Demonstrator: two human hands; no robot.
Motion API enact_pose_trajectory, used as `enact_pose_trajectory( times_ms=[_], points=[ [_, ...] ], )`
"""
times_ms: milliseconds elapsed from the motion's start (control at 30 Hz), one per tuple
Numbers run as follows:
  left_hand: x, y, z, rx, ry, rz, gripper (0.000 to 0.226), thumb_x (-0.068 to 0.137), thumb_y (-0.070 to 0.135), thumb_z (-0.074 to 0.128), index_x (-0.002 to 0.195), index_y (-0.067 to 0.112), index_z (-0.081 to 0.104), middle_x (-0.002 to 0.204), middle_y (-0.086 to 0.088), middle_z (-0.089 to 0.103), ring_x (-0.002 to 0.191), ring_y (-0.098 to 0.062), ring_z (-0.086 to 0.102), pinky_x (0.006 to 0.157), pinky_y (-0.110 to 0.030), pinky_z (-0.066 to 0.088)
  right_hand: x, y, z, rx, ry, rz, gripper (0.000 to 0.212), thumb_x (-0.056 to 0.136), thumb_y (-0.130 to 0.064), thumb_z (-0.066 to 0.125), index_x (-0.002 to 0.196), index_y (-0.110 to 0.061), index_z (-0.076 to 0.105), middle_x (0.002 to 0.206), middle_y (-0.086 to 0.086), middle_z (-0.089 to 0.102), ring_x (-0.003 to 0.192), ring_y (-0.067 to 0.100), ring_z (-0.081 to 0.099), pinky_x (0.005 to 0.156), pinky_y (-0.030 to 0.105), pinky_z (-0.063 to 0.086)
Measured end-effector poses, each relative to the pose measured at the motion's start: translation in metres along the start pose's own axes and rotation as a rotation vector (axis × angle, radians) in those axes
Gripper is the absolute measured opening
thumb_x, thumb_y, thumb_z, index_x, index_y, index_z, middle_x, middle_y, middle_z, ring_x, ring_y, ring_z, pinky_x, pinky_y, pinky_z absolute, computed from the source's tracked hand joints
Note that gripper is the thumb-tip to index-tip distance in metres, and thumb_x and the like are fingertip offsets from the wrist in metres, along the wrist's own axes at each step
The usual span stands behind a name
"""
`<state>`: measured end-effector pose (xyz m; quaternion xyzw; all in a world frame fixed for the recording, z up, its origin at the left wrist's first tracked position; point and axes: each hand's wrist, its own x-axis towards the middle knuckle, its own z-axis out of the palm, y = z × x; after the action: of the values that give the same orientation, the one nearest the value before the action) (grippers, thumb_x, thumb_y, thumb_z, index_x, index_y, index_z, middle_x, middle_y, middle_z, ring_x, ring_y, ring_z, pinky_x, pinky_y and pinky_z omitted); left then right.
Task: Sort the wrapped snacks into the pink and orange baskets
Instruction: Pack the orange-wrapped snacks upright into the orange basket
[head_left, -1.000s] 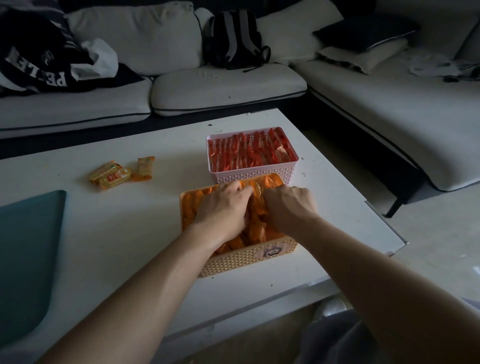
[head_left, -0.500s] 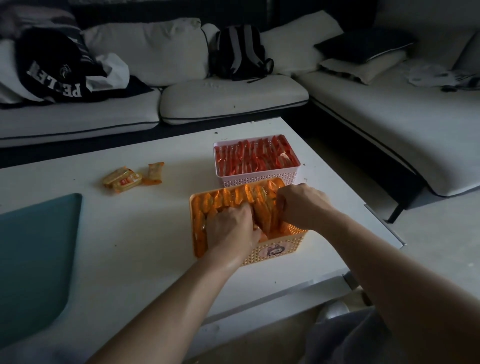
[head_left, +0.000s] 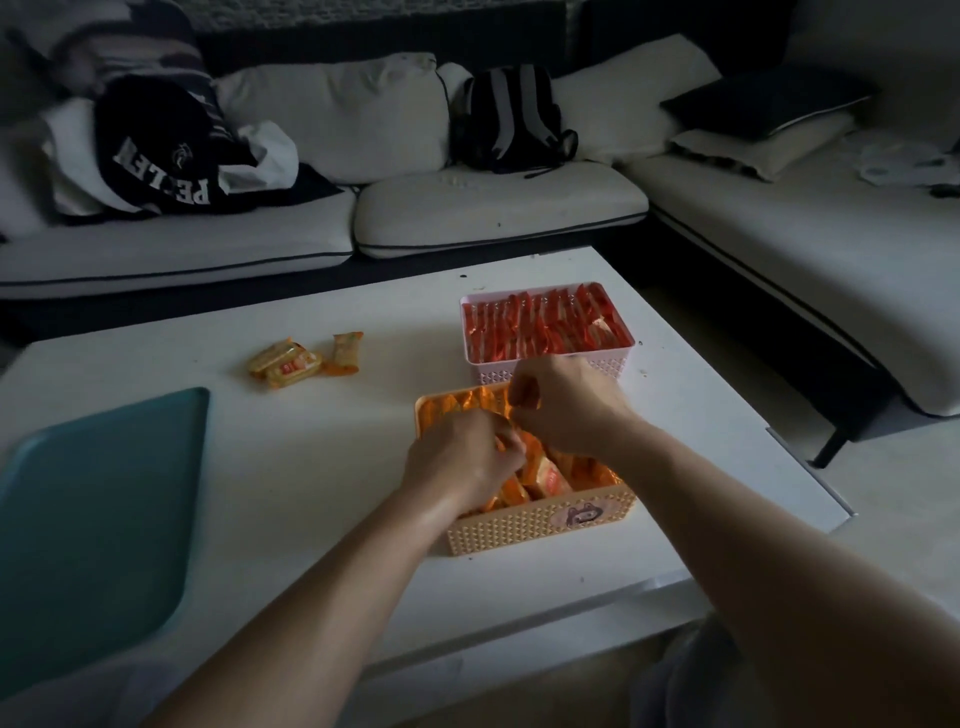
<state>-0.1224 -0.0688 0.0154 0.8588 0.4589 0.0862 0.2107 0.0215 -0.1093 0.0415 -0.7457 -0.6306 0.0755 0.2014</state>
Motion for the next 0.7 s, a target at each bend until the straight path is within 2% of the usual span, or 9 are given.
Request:
enact_pose_trajectory(
  times_ms=[67,167,267,333,433,500,567,633,700],
  points=[
    [0.0,-0.031,-0.021,-0.019,0.054,-0.073,0.021,0.092,0.048,0.059,0.09,0.034,0.075,0.079,0.01,0.071,0.079,-0.015,0.068,0.067,-0.03,0.053,0.008,-0.027,0.006,0.123,-0.032,-0.051,0.006,0.093,-0.018,0.068,0.099,-0.021,0.069,0.09,-0.006,0.069,0.075,0.006,0.066,0.068,0.027,0.062],
    [0.002,-0.094,-0.051,-0.086,0.089,-0.233,0.017,0.091,0.043,0.063,0.093,0.033,0.076,0.096,0.009,0.075,0.093,-0.015,0.07,0.083,-0.033,0.057,0.032,-0.07,0.025,0.315,-0.074,-0.098,0.017,0.095,-0.013,0.063,0.108,-0.019,0.072,0.104,-0.003,0.072,0.09,0.01,0.068,0.081,0.026,0.06],
    [0.008,-0.153,-0.072,-0.109,0.085,-0.342,0.008,0.089,0.037,0.064,0.088,0.034,0.071,0.097,0.009,0.074,0.09,-0.014,0.068,0.085,-0.034,0.057,0.071,-0.105,0.051,0.316,-0.156,-0.09,0.033,0.097,-0.01,0.052,0.125,-0.019,0.068,0.123,0.0,0.069,0.11,0.018,0.065,0.093,0.027,0.052],
    [0.022,-0.193,-0.084,-0.088,0.107,-0.398,0.008,0.087,0.036,0.064,0.093,0.033,0.067,0.098,0.007,0.072,0.087,-0.015,0.067,0.084,-0.036,0.057,0.11,-0.13,0.076,0.261,-0.244,-0.076,0.042,0.097,-0.009,0.049,0.136,-0.018,0.06,0.133,0.006,0.063,0.118,0.024,0.06,0.095,0.029,0.047],
    [0.058,-0.236,-0.091,0.035,0.142,-0.399,0.044,0.085,0.035,0.068,0.128,0.031,0.057,0.123,0.0,0.066,0.106,-0.025,0.064,0.09,-0.041,0.054,0.162,-0.151,0.109,0.17,-0.373,-0.044,0.058,0.095,-0.006,0.048,0.15,-0.02,0.042,0.149,0.013,0.045,0.133,0.031,0.048,0.103,0.033,0.041],
    [0.091,-0.264,-0.093,0.103,0.155,-0.375,0.075,0.083,0.035,0.073,0.149,0.034,0.039,0.144,-0.003,0.055,0.121,-0.032,0.056,0.095,-0.044,0.051,0.2,-0.161,0.139,0.133,-0.443,-0.018,0.064,0.097,-0.005,0.045,0.157,-0.02,0.028,0.158,0.015,0.029,0.144,0.034,0.034,0.113,0.036,0.033],
    [0.12,-0.281,-0.093,0.106,0.157,-0.368,0.086,0.08,0.036,0.077,0.153,0.033,0.032,0.148,-0.005,0.049,0.128,-0.034,0.047,0.097,-0.046,0.048,0.231,-0.161,0.168,0.096,-0.456,0.039,0.068,0.097,-0.01,0.043,0.159,-0.023,0.019,0.16,0.019,0.016,0.145,0.042,0.029,0.119,0.042,0.03],
    [0.148,-0.296,-0.091,0.136,0.131,-0.381,0.09,0.078,0.039,0.08,0.153,0.031,0.031,0.149,-0.006,0.044,0.133,-0.034,0.04,0.098,-0.046,0.044,0.259,-0.16,0.198,0.01,-0.439,0.102,0.068,0.096,-0.019,0.044,0.158,-0.028,0.019,0.157,0.021,0.014,0.138,0.048,0.033,0.114,0.048,0.035],
    [0.169,-0.309,-0.089,0.199,0.052,-0.392,0.099,0.077,0.046,0.08,0.156,0.033,0.022,0.159,-0.006,0.029,0.144,-0.038,0.025,0.109,-0.052,0.036,0.276,-0.16,0.219,-0.071,-0.46,0.146,0.063,0.097,-0.026,0.045,0.156,-0.027,0.022,0.155,0.023,0.015,0.137,0.048,0.031,0.109,0.05,0.037]
  ],
)
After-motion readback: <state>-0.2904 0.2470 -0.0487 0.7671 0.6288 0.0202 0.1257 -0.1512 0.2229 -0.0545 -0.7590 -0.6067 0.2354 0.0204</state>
